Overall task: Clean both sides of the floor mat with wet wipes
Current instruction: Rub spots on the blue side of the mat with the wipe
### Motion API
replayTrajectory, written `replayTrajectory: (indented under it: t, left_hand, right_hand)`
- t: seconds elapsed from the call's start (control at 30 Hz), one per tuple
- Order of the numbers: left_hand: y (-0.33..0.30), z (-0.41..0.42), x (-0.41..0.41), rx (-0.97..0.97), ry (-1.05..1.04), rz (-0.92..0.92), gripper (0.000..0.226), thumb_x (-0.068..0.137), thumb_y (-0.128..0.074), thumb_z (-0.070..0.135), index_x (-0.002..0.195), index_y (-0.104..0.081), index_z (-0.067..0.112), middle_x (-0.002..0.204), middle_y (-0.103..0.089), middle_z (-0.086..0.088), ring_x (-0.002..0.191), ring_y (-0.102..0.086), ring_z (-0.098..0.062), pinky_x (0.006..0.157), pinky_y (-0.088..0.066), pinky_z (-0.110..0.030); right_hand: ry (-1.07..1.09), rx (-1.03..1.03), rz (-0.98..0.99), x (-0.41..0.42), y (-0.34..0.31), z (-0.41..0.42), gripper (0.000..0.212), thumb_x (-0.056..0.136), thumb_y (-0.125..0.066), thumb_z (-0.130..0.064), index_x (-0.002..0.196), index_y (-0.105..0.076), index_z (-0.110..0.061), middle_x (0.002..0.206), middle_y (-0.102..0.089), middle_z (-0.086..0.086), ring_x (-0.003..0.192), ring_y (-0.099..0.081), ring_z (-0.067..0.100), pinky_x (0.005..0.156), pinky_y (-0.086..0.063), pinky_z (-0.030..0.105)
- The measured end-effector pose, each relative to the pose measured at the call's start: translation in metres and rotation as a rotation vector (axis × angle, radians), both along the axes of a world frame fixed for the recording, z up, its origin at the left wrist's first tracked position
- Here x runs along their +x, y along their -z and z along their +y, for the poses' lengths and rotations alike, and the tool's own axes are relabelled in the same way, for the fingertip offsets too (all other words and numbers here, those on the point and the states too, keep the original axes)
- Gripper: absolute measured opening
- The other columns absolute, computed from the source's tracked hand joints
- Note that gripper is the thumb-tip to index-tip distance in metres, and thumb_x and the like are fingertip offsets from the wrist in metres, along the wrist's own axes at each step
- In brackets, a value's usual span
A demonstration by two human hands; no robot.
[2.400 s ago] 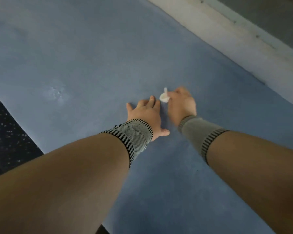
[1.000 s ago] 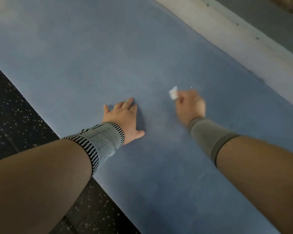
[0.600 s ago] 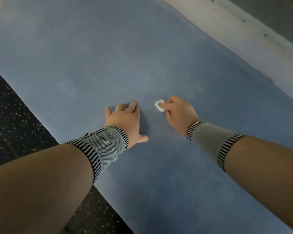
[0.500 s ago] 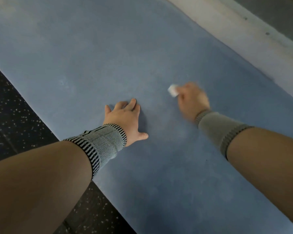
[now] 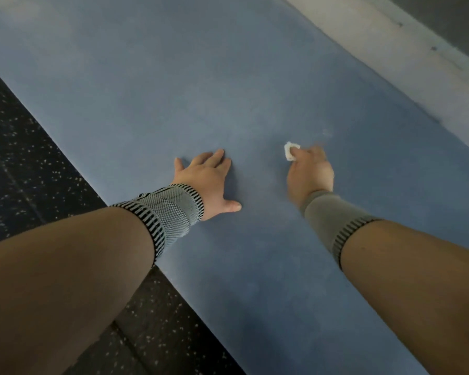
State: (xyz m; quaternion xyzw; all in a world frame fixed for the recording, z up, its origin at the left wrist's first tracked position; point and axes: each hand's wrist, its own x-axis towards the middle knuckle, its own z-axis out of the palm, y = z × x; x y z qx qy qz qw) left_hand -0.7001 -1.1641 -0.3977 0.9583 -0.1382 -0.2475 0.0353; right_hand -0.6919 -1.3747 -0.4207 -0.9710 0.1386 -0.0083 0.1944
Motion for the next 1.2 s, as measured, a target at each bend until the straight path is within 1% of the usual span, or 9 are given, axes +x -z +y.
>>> replayTrajectory:
  t: [0.17, 0.27, 0.37, 0.6, 0.67, 0.8, 1.0, 1.1, 1.2]
  left_hand:
    - [0.0, 0.021, -0.022, -0.046, -0.039, -0.081, 0.092, 0.078, -0.057, 0.069, 0.152, -0.021, 0.029, 0.161, -0.004, 0.01, 0.147, -0.004, -0.015, 0.115, -0.007, -0.059]
    - [-0.001, 0.041, -0.035, -0.019, -0.093, -0.106, 0.086, 0.08, -0.056, 0.066, 0.151, -0.025, 0.03, 0.161, -0.008, 0.008, 0.146, -0.007, -0.018, 0.115, -0.008, -0.059]
    - [-0.003, 0.057, -0.041, 0.028, -0.124, -0.1, 0.082, 0.082, -0.055, 0.065, 0.15, -0.026, 0.03, 0.16, -0.008, 0.008, 0.145, -0.007, -0.019, 0.115, -0.008, -0.059]
    - [-0.007, 0.075, -0.05, 0.035, -0.174, -0.084, 0.082, 0.081, -0.055, 0.065, 0.15, -0.024, 0.033, 0.158, -0.013, 0.008, 0.144, -0.014, -0.021, 0.114, -0.013, -0.062]
    - [-0.008, 0.084, -0.056, 0.04, -0.186, -0.071, 0.083, 0.081, -0.056, 0.065, 0.15, -0.023, 0.033, 0.158, -0.013, 0.009, 0.145, -0.013, -0.021, 0.115, -0.011, -0.061]
    - [-0.008, 0.097, -0.064, 0.059, -0.186, -0.061, 0.083, 0.081, -0.054, 0.068, 0.15, -0.023, 0.033, 0.157, -0.013, 0.011, 0.145, -0.014, -0.02, 0.115, -0.013, -0.061]
    - [-0.009, 0.101, -0.071, 0.047, -0.186, -0.069, 0.083, 0.081, -0.053, 0.068, 0.15, -0.022, 0.033, 0.157, -0.015, 0.011, 0.144, -0.016, -0.019, 0.114, -0.014, -0.062]
    - [-0.008, 0.111, -0.081, 0.056, -0.196, -0.058, 0.084, 0.081, -0.052, 0.068, 0.15, -0.02, 0.033, 0.158, -0.012, 0.011, 0.145, -0.014, -0.018, 0.115, -0.012, -0.062]
    - [-0.008, 0.123, -0.09, 0.067, -0.212, -0.044, 0.084, 0.082, -0.05, 0.069, 0.151, -0.018, 0.034, 0.158, -0.009, 0.012, 0.145, -0.012, -0.017, 0.116, -0.011, -0.061]
  right_hand:
    - [-0.671, 0.091, 0.043, -0.052, -0.004, 0.038, 0.011, 0.086, -0.064, -0.02, 0.077, -0.058, -0.02, 0.068, -0.047, -0.002, 0.065, -0.049, 0.025, 0.054, -0.033, 0.026]
    - [-0.436, -0.032, -0.004, -0.026, -0.001, 0.004, 0.026, 0.088, -0.058, -0.042, 0.078, -0.057, -0.018, 0.069, -0.046, -0.004, 0.068, -0.045, 0.019, 0.054, -0.027, 0.027]
    - [-0.092, -0.134, 0.032, -0.009, 0.001, 0.004, 0.028, 0.093, -0.045, -0.016, 0.116, -0.06, -0.013, 0.106, -0.053, 0.01, 0.095, -0.05, 0.026, 0.069, -0.025, 0.021]
    - [-0.965, -0.045, 0.071, -0.06, 0.002, 0.094, 0.007, 0.091, -0.054, -0.019, 0.092, -0.061, -0.018, 0.086, -0.052, -0.002, 0.079, -0.051, 0.024, 0.062, -0.028, 0.026]
    - [-0.747, -0.151, 0.007, -0.034, 0.001, 0.067, 0.021, 0.09, -0.057, -0.032, 0.075, -0.055, -0.017, 0.073, -0.052, -0.005, 0.067, -0.049, 0.017, 0.054, -0.026, 0.023]
    - [-0.216, -0.242, 0.02, -0.005, 0.002, 0.044, 0.014, 0.094, -0.049, -0.017, 0.1, -0.06, -0.012, 0.105, -0.059, 0.007, 0.098, -0.057, 0.028, 0.071, -0.036, 0.023]
    - [-0.996, 0.031, -0.029, -0.07, 0.001, 0.13, 0.005, 0.086, -0.063, -0.014, 0.09, -0.065, -0.015, 0.081, -0.055, 0.007, 0.07, -0.048, 0.022, 0.059, -0.026, 0.024]
    - [-0.738, -0.004, -0.061, -0.044, 0.004, 0.098, 0.029, 0.085, -0.062, -0.04, 0.072, -0.053, -0.016, 0.067, -0.05, -0.003, 0.06, -0.045, 0.018, 0.051, -0.026, 0.025]
    - [-0.302, -0.12, -0.039, -0.019, 0.007, 0.074, 0.014, 0.087, -0.055, -0.031, 0.082, -0.057, -0.018, 0.087, -0.059, 0.003, 0.084, -0.056, 0.026, 0.064, -0.035, 0.025]
